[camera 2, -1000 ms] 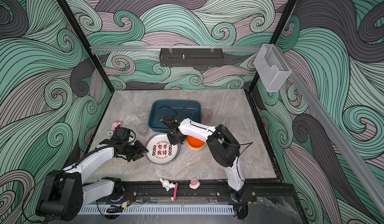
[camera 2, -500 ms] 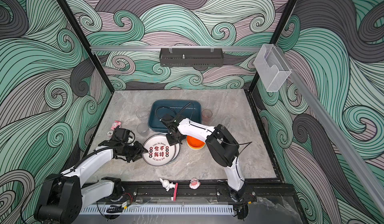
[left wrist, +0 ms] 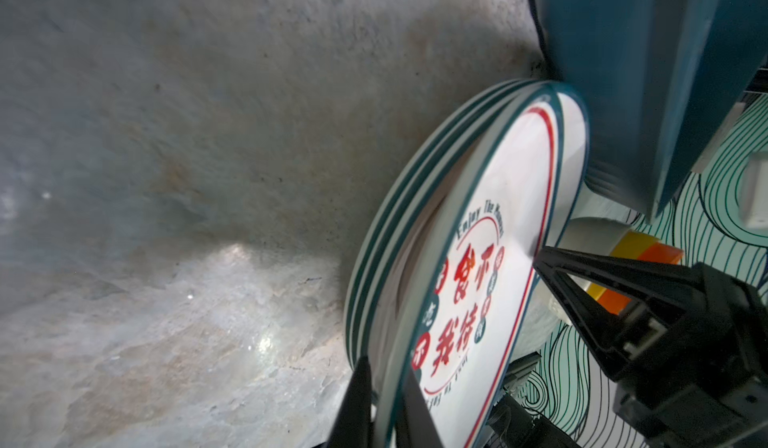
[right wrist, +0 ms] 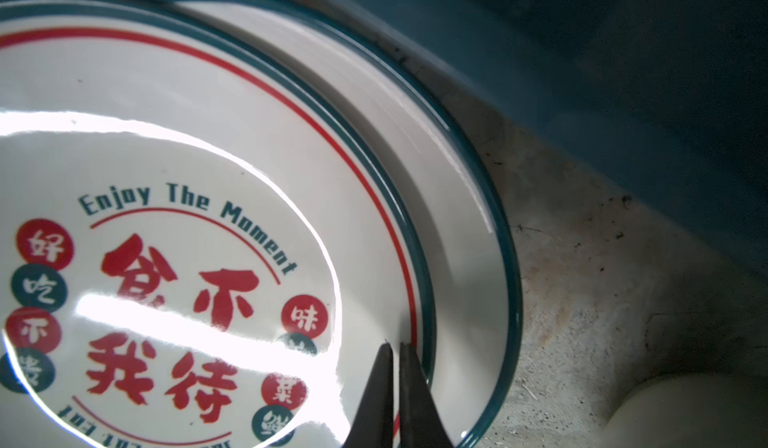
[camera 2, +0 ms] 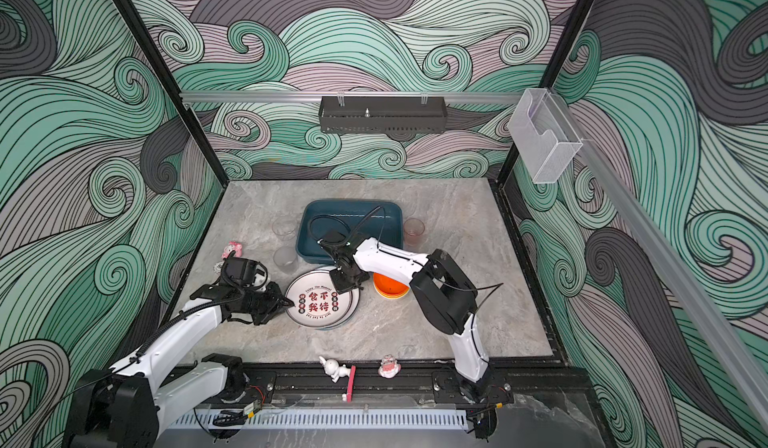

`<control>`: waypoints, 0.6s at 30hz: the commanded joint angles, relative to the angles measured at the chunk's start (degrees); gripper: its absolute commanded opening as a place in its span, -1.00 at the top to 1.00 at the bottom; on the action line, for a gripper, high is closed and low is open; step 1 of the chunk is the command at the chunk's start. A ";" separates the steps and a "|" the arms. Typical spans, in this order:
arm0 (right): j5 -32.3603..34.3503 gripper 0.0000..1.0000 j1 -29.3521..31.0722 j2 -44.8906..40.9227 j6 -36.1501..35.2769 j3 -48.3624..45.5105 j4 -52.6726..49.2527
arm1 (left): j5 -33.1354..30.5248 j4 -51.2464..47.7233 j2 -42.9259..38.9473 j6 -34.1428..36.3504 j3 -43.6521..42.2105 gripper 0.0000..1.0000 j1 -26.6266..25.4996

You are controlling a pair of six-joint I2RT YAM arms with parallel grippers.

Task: Place the mixed dishes into the plastic bin
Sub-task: 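Pinch the top red-printed plate with the right gripper and lift it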

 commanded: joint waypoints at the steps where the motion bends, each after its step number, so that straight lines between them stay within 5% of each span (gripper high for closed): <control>1: -0.34 0.76 0.27 -0.54 -0.14 -0.18 -0.60 | -1.27 -3.69 -0.91 0.04 1.18 0.85 -0.12; 18: -0.45 0.22 -1.64 -18.17 1.93 -4.36 -1.31 | 2.79 -8.47 -9.58 -0.56 7.86 1.00 -0.38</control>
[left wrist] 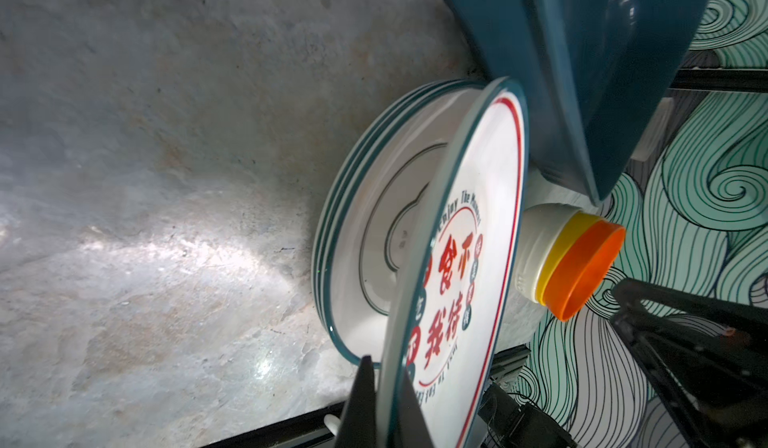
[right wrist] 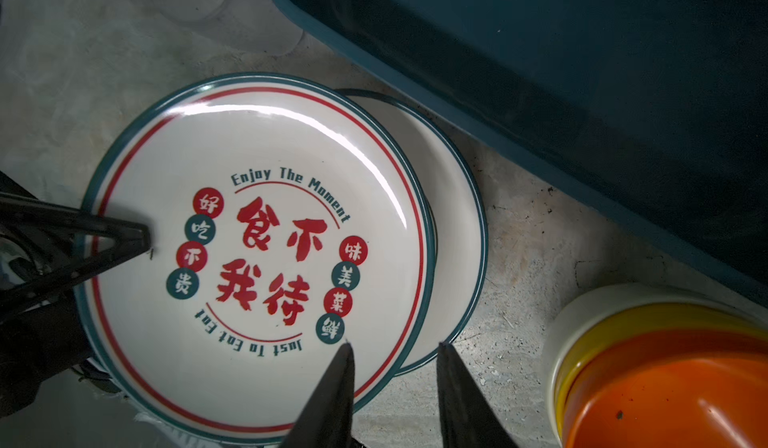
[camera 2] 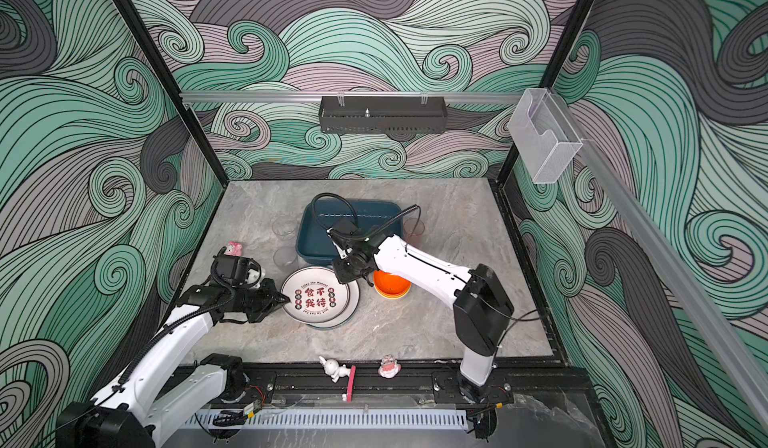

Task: Place the mixed dishes into the plastic bin
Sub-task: 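Pinch the top red-printed plate with the right gripper and lift it, then carry the red-printed plate with the right gripper over the teal bin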

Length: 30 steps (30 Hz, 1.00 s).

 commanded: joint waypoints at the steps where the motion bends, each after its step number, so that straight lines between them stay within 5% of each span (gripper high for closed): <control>1: -1.00 0.21 -1.39 -3.38 1.13 -2.50 -0.53 | 2.78 -0.82 -3.04 -1.21 3.22 1.00 -0.31; 7: -8.37 0.01 -5.73 -10.84 4.00 -8.64 4.99 | 2.81 1.11 -5.52 -3.53 6.15 1.00 -1.39; 19: -26.07 -0.03 -13.73 -16.04 12.48 -18.07 19.95 | 3.67 11.14 -1.52 -8.51 11.30 1.00 -5.87; 30: -30.62 0.56 -15.69 -14.88 15.47 -18.90 24.32 | 4.50 15.83 1.47 -10.42 11.51 1.00 -7.52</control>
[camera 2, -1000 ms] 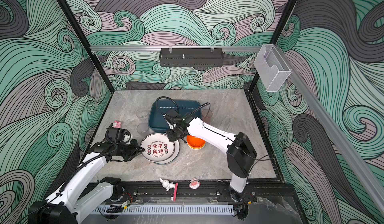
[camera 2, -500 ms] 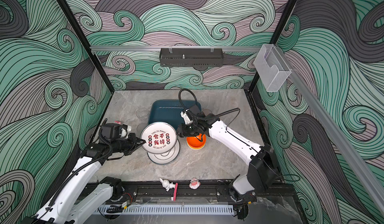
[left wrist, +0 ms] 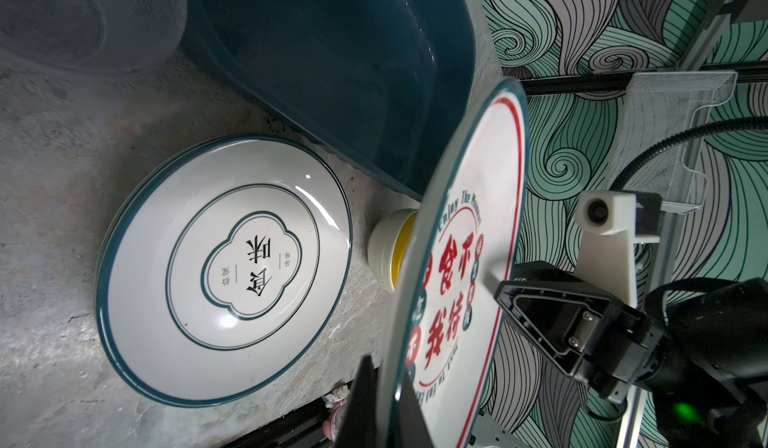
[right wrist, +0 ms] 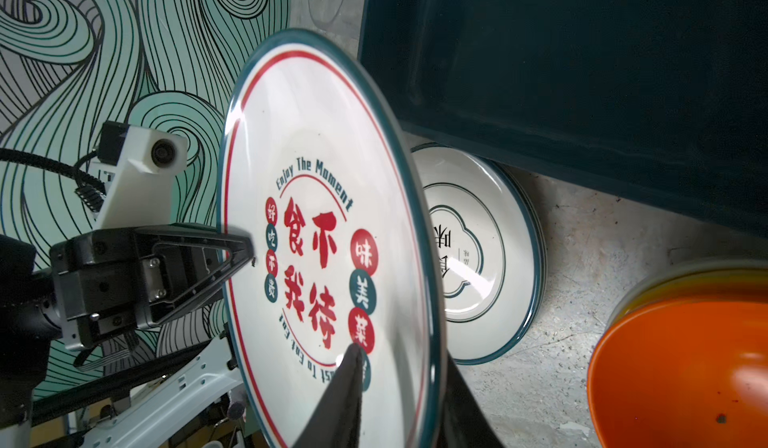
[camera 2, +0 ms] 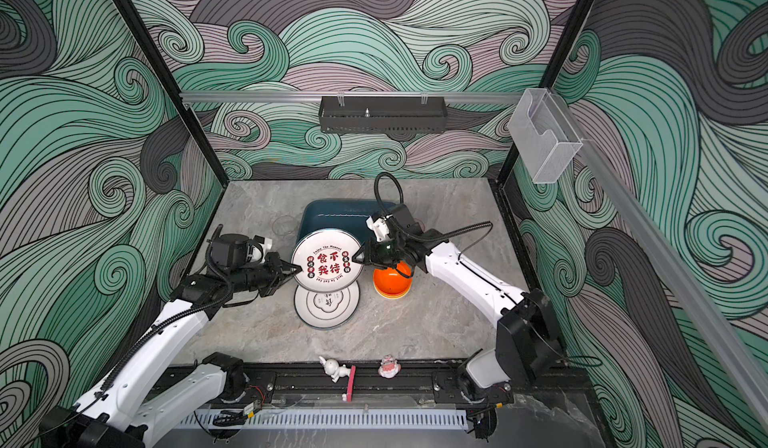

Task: Place the mixed dishes into the plastic bin
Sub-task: 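Carry the red-printed plate with the right gripper over the teal bin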

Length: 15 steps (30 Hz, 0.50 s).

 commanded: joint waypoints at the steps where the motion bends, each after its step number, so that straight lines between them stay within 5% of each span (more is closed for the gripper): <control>1: -3.48 0.63 0.26 0.41 0.98 -0.08 3.30 | 2.22 3.94 0.32 -0.83 2.30 1.00 -0.66; 6: -3.36 0.89 -0.21 1.89 1.28 0.83 3.34 | 1.57 3.47 0.73 -0.41 2.58 0.94 -0.63; 11: -2.92 1.00 -0.76 3.94 0.57 2.60 2.52 | -0.68 1.00 0.43 1.02 2.91 0.37 -0.65; 15: -2.25 1.00 -1.65 5.32 0.43 4.06 2.54 | -3.09 -1.60 -1.09 2.26 2.49 0.12 -0.55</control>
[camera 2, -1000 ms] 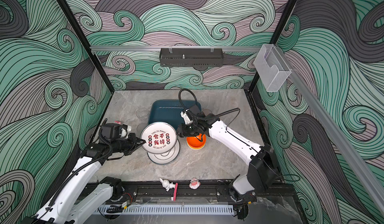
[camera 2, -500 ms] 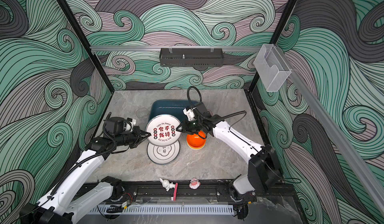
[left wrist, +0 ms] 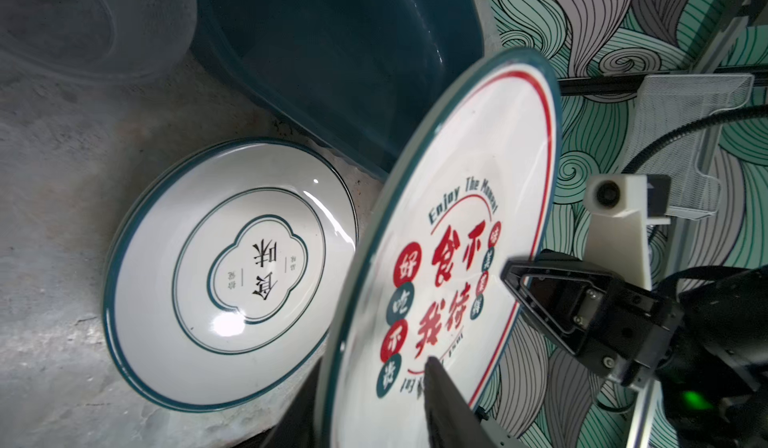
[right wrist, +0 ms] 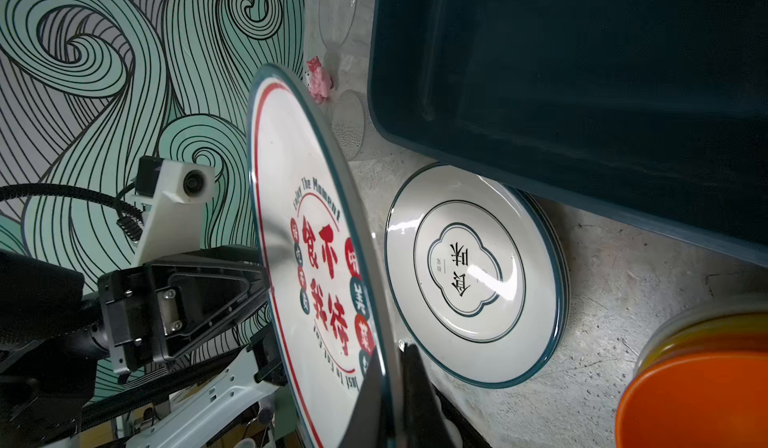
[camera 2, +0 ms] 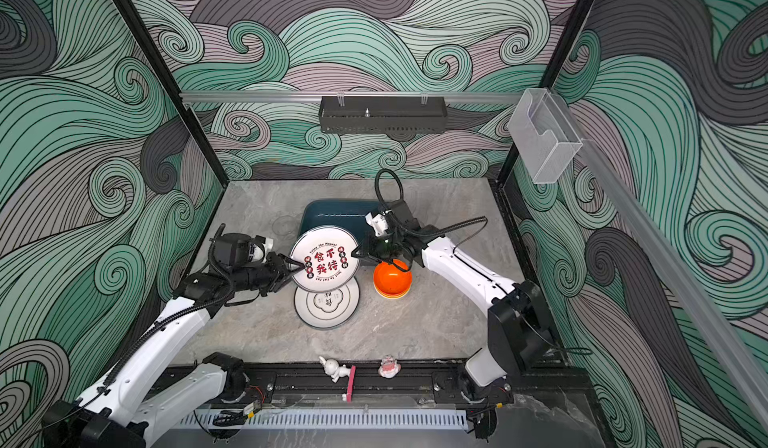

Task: Place the mixed dishes into the plastic bin
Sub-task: 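Carry the red-printed plate with the right gripper over the teal bin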

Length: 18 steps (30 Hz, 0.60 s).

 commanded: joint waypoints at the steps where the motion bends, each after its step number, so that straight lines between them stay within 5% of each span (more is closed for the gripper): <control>1: 0.71 1.00 -0.66 1.59 -1.87 2.59 -0.34 | -2.37 -1.77 -2.50 1.78 2.23 0.07 -0.32; 10: 1.61 1.00 -3.76 9.11 -1.78 9.26 -0.46 | -10.13 -5.97 -12.40 3.32 -2.52 -0.25 -0.22; 18: 2.61 1.00 -6.54 19.21 -0.86 18.70 -0.96 | -9.63 -9.49 -13.13 4.66 -2.83 -0.35 -0.14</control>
